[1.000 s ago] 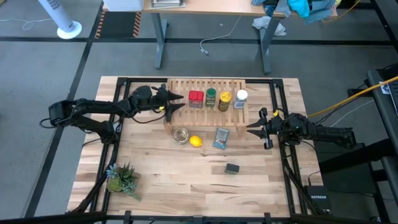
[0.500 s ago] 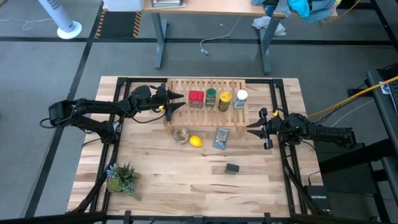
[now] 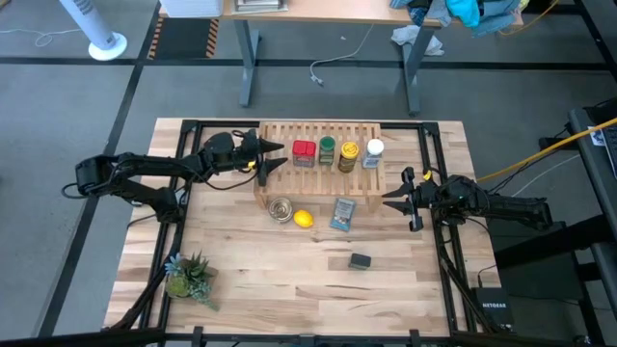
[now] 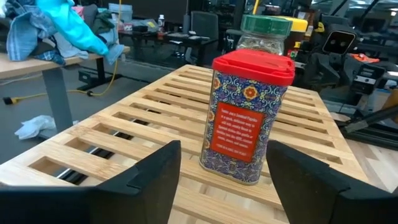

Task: Shelf spices
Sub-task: Adjust the red seasoning can

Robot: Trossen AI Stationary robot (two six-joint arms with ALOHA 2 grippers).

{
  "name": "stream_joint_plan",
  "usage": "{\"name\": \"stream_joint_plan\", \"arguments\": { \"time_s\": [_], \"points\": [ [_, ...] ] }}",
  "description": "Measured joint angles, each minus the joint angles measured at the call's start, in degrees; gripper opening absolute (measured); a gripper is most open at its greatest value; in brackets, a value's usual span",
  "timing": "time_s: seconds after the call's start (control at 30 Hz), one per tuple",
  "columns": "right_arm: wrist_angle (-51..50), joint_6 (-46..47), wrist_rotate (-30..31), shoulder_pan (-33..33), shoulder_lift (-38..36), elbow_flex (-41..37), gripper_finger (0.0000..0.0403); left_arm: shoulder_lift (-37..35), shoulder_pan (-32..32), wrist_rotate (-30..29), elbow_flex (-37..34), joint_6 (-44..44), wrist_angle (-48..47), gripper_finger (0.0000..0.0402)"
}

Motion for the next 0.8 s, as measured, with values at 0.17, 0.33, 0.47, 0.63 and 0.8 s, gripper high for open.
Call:
{"name": "stream_joint_plan", "arguments": {
  "time_s": [0.17, 0.33, 0.47, 0.63, 0.8],
  "points": [
    [0.0, 0.0, 0.0, -0.01, -0.02, 0.0, 0.0088, 0.0, -0.66, -0.04, 0.0, 0.56, 0.01, 0.0234],
    [0.0, 0.0, 0.0, 0.01, -0.02, 0.0, 0.0088, 0.0, -2.98, 0.01, 0.0, 3.14, 0.02, 0.0233],
    [0.02, 0.01, 0.0, 0.0, -0.02, 0.0, 0.0088, 0.0, -3.43, -0.07, 0.02, 4.02, 1.08, 0.0236],
    [0.02, 0.0, 0.0, 0.01, 0.0, 0.0, 0.0088, 0.0, -3.56, -0.05, 0.9, 3.39, 1.11, 0.0237],
    [0.03, 0.0, 0.0, 0.0, -0.02, 0.0, 0.0088, 0.0, -3.75, -0.03, 3.93, 4.06, 1.18, 0.0237]
  ]
}}
